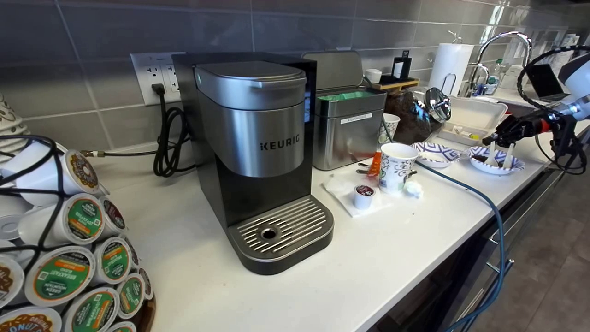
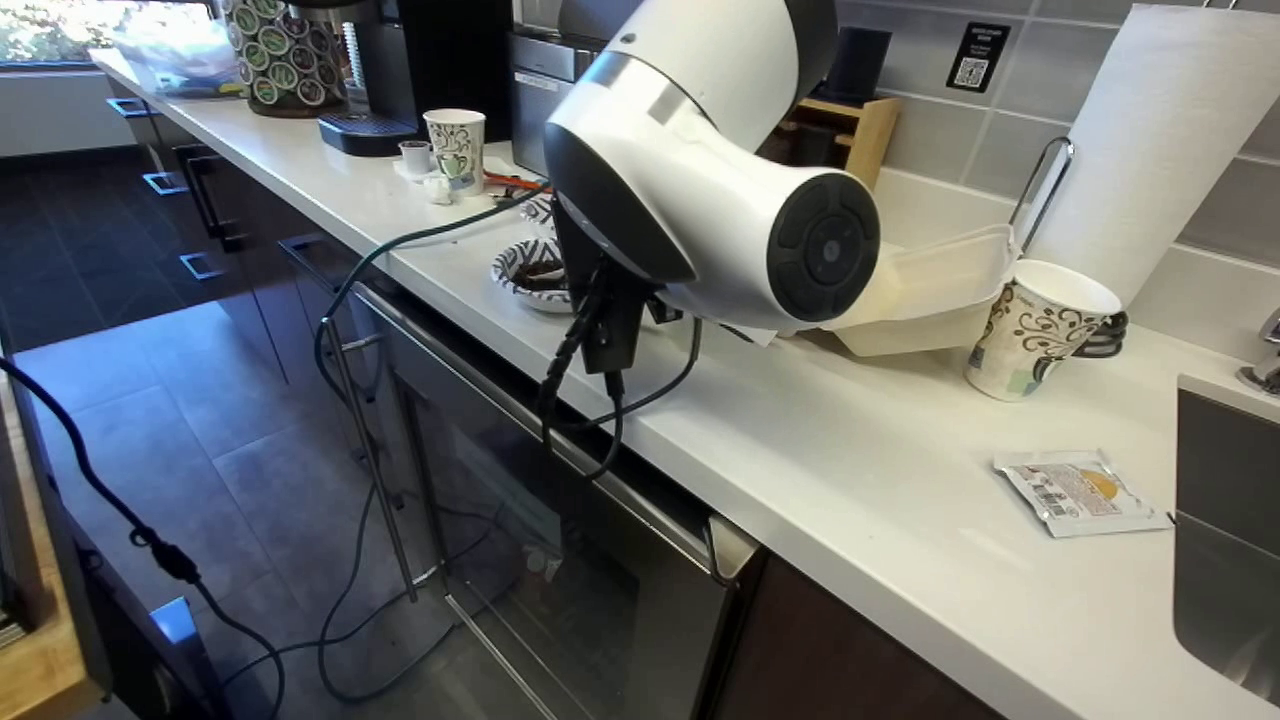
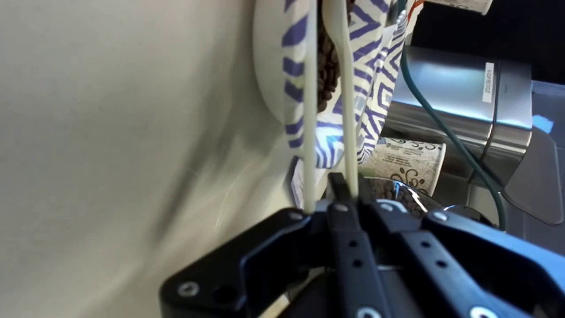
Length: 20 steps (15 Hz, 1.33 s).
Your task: Put a half a spoon of the small brown objects into the empty paper plate
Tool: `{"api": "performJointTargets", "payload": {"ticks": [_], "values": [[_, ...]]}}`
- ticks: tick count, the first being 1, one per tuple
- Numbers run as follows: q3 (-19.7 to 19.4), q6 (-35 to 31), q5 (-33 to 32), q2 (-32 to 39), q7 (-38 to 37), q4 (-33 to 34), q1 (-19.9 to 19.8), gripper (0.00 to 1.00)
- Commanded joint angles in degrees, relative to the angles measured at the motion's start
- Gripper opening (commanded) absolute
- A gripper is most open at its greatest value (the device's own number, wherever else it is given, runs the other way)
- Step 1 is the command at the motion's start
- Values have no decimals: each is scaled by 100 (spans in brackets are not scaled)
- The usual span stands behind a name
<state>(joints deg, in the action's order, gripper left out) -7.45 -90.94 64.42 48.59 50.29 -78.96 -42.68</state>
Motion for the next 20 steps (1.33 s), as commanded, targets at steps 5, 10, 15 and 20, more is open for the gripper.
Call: {"api": "performJointTargets", "payload": {"ticks": [5, 10, 15, 20], "values": [[76, 688, 69, 624, -1226, 1048, -266, 1], [202, 1132, 86, 787, -1703, 1482, -471, 1], [240, 1234, 280, 426, -1658, 1230, -607, 1], [215, 1008, 474, -106, -1499, 639, -612, 1]]}}
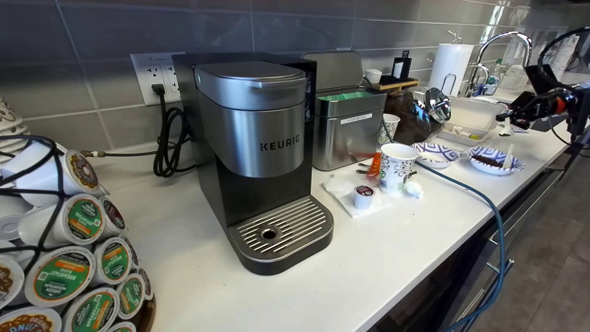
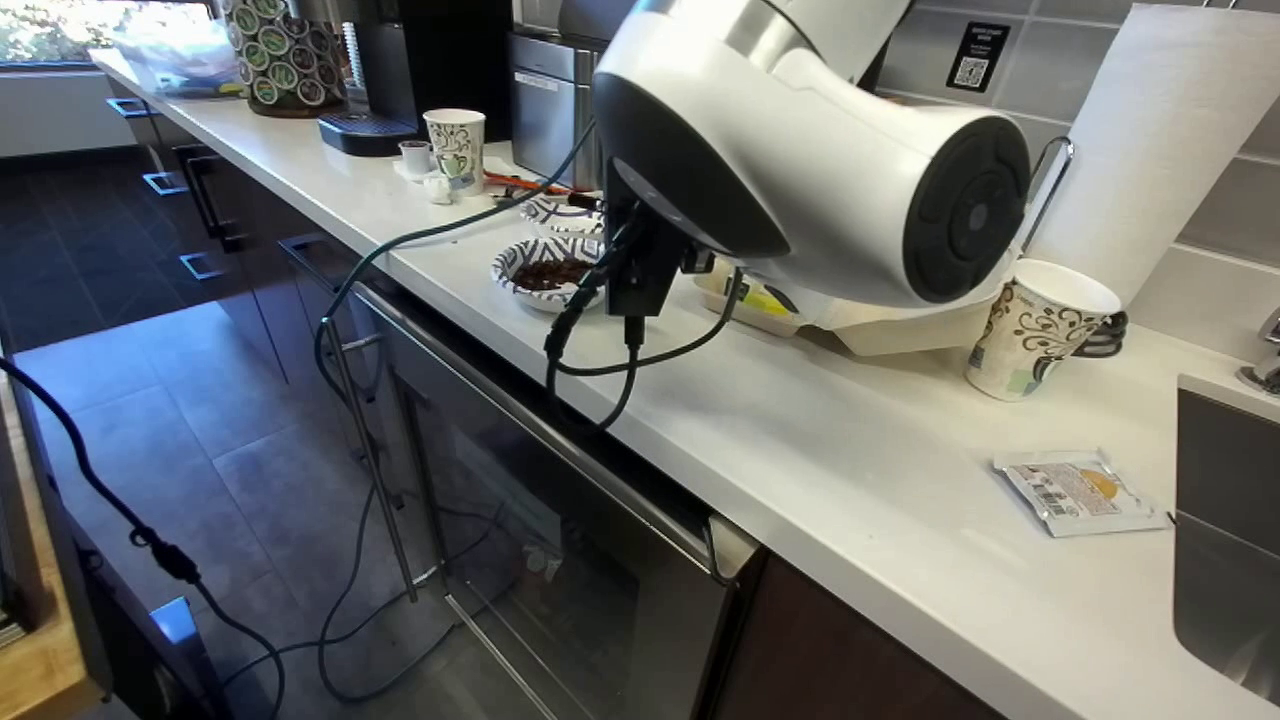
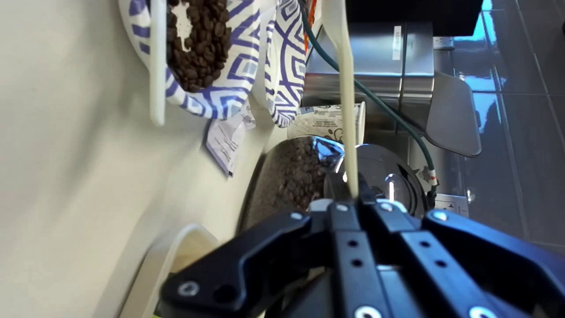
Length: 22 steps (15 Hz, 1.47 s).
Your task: Put a half a spoon of the small brown objects into the empty paper plate
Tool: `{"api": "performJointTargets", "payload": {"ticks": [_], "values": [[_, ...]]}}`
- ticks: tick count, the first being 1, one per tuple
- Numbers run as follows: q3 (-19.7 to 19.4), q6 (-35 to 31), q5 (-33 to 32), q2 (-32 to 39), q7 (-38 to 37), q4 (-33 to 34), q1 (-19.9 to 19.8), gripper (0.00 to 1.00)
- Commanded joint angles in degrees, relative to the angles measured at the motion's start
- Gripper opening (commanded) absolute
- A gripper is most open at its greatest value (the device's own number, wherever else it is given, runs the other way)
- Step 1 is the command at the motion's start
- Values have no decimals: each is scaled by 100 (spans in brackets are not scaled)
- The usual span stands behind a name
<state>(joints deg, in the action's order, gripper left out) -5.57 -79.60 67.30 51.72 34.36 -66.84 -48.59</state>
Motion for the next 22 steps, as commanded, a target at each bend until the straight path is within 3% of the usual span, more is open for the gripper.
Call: {"api": "performJointTargets", "payload": {"ticks": [1, 8, 9, 15, 22], "values": [[25, -147, 229, -520, 97, -688, -16, 1], [-9, -444, 310, -1334, 237, -1828, 186, 1], [-121, -116, 287, -884, 83, -1113, 164, 4], [-163, -182, 301, -1148, 149, -1525, 274, 4], [-274, -1186, 909, -1498, 332, -2112, 523, 1]]}}
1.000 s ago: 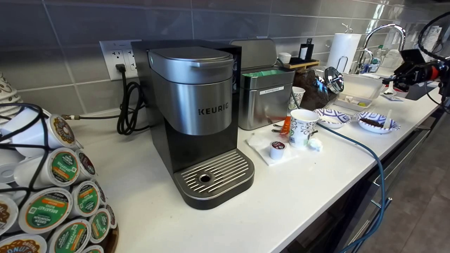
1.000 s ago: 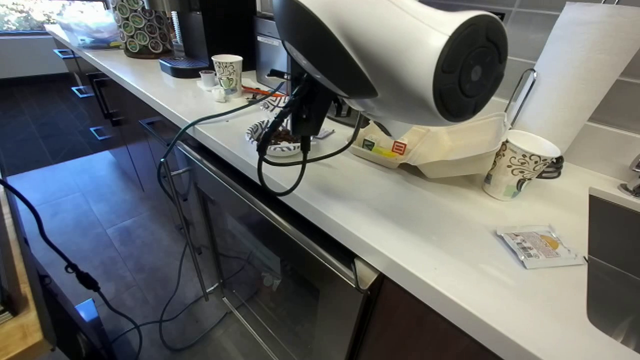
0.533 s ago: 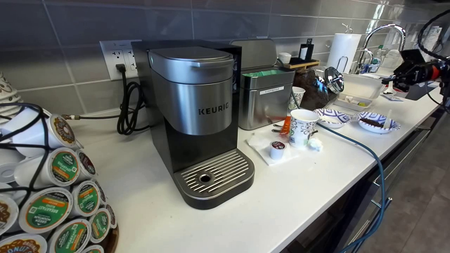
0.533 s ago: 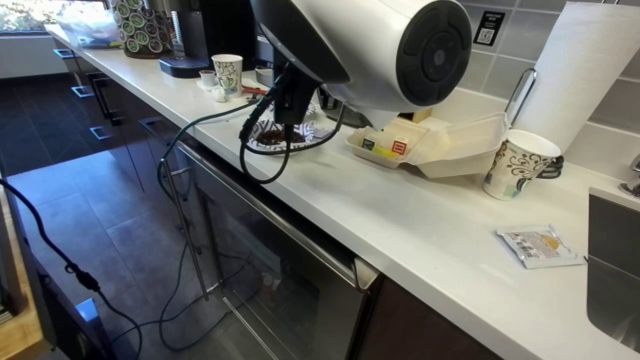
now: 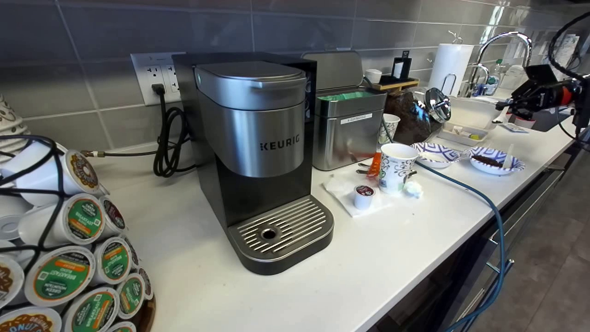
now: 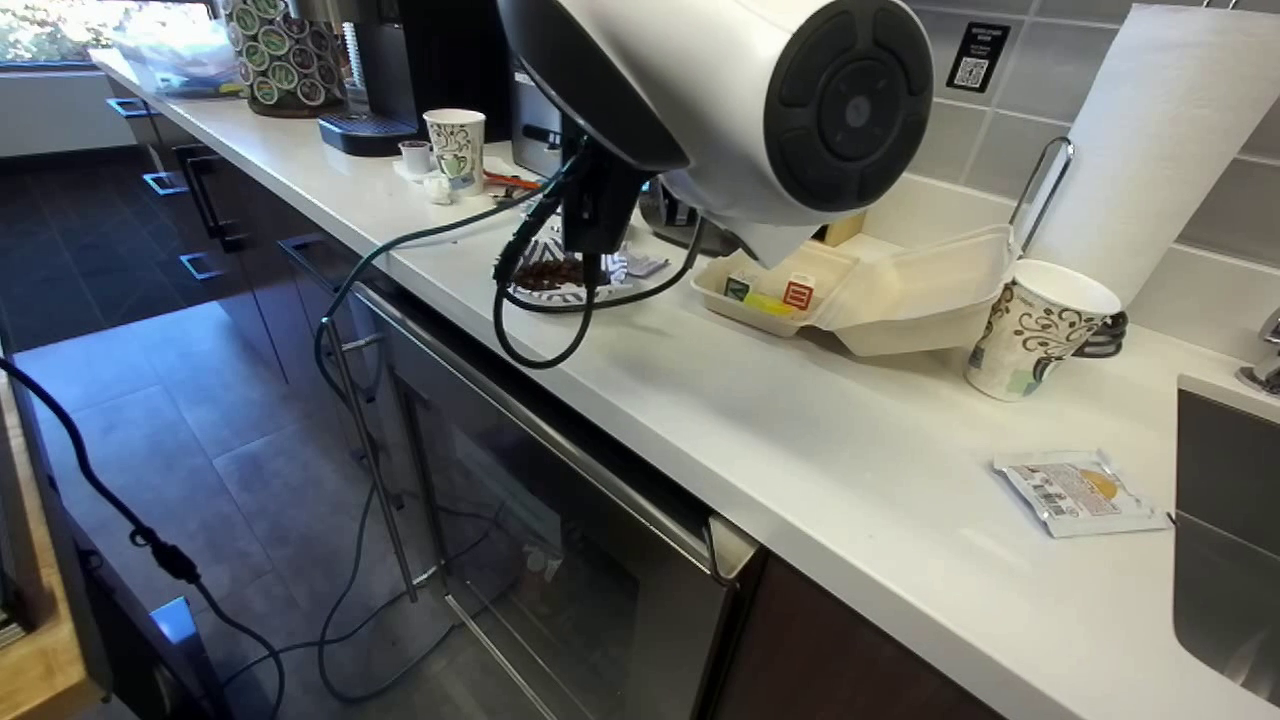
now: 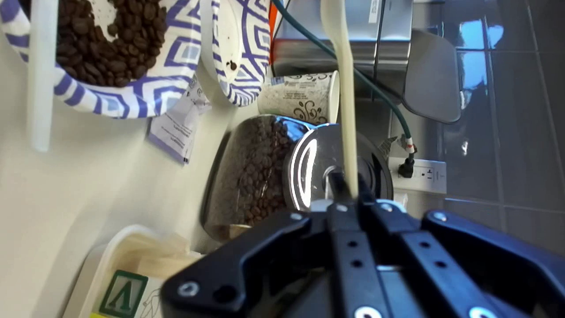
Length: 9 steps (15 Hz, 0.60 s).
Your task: Put a half a spoon of the small brown objects into the empty paper plate
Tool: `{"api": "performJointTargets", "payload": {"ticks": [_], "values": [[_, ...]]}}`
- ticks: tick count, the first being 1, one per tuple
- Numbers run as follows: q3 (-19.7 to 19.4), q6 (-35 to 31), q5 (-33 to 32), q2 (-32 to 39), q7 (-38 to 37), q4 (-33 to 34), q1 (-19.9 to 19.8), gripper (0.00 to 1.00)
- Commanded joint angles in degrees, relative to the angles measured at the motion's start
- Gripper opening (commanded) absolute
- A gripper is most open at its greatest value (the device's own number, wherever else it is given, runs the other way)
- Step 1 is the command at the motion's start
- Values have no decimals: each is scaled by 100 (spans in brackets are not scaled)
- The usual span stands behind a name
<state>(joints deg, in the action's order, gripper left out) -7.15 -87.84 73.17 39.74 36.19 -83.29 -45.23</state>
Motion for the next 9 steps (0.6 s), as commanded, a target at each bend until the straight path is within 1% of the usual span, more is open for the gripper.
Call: {"api": "performJointTargets", "payload": {"ticks": [1, 3, 4, 6, 9], "values": [[-125, -406, 335, -352, 205, -531, 247, 1], [-143, -385, 319, -498, 325, -713, 369, 1], [-148, -404, 277, -674, 454, -969, 485, 1], [-181, -423, 292, -829, 632, -1188, 652, 1], [-262, -665, 444, -1064, 826, -1540, 941, 1]]}}
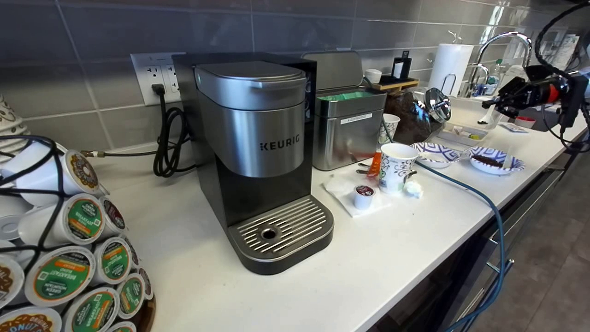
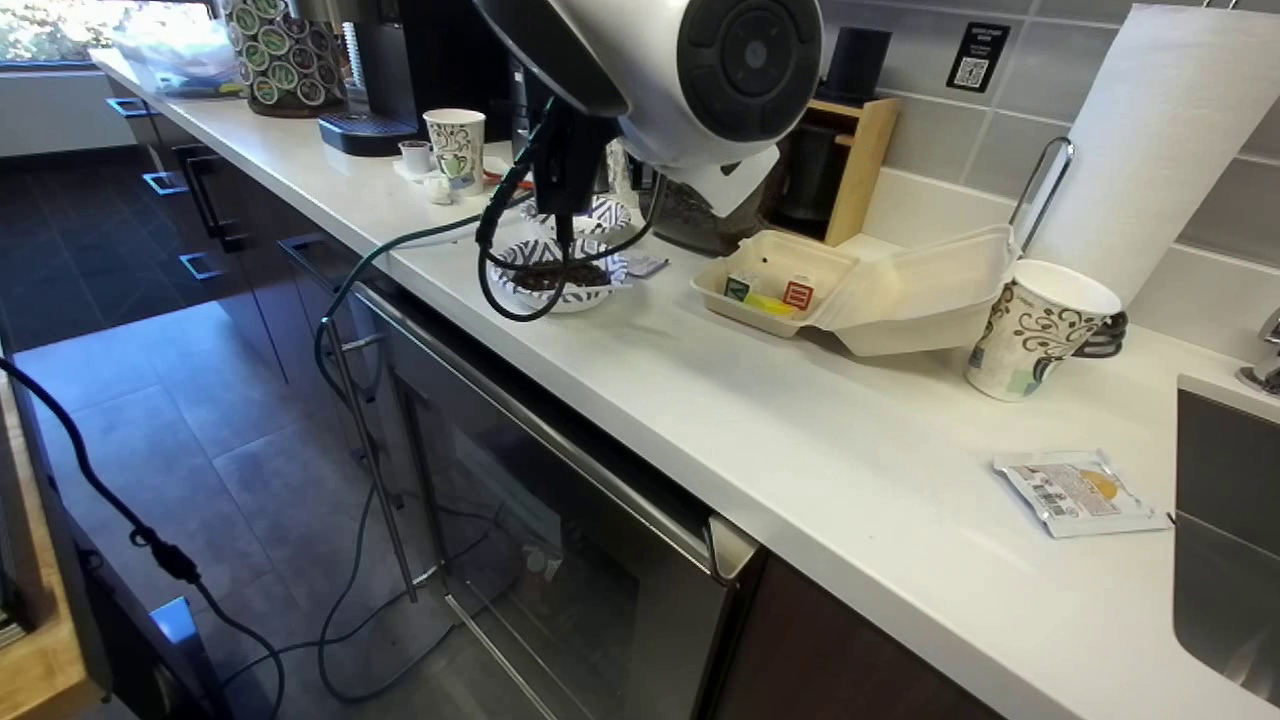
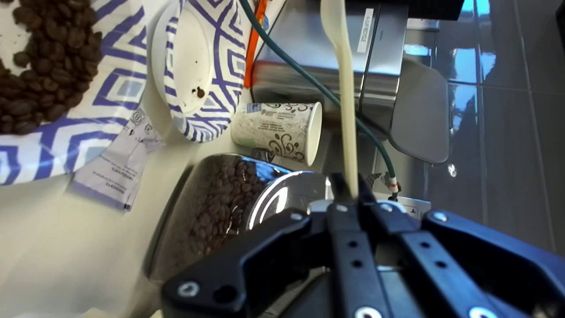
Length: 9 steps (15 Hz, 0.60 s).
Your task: Put a half a spoon of the small brown objects into the empty paper plate
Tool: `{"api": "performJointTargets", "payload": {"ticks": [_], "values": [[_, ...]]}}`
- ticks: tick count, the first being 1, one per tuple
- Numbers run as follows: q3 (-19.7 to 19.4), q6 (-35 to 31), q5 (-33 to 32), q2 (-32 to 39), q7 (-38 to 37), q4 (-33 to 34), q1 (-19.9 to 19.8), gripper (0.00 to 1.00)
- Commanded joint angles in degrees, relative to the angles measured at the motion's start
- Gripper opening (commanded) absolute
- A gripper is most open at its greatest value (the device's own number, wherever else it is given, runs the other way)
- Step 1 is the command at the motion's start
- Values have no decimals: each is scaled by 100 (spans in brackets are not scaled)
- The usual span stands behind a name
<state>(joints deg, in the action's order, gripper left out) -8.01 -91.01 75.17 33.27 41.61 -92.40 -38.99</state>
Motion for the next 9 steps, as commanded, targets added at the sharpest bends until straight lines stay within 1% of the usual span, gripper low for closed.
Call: {"api": "performJointTargets", "payload": {"ticks": [1, 4, 9], "values": [[-208, -421, 305, -481, 323, -722, 404, 1], [-334, -705, 467, -608, 432, -935, 657, 1], [-461, -1313, 885, -532, 376, -901, 1039, 1]]}}
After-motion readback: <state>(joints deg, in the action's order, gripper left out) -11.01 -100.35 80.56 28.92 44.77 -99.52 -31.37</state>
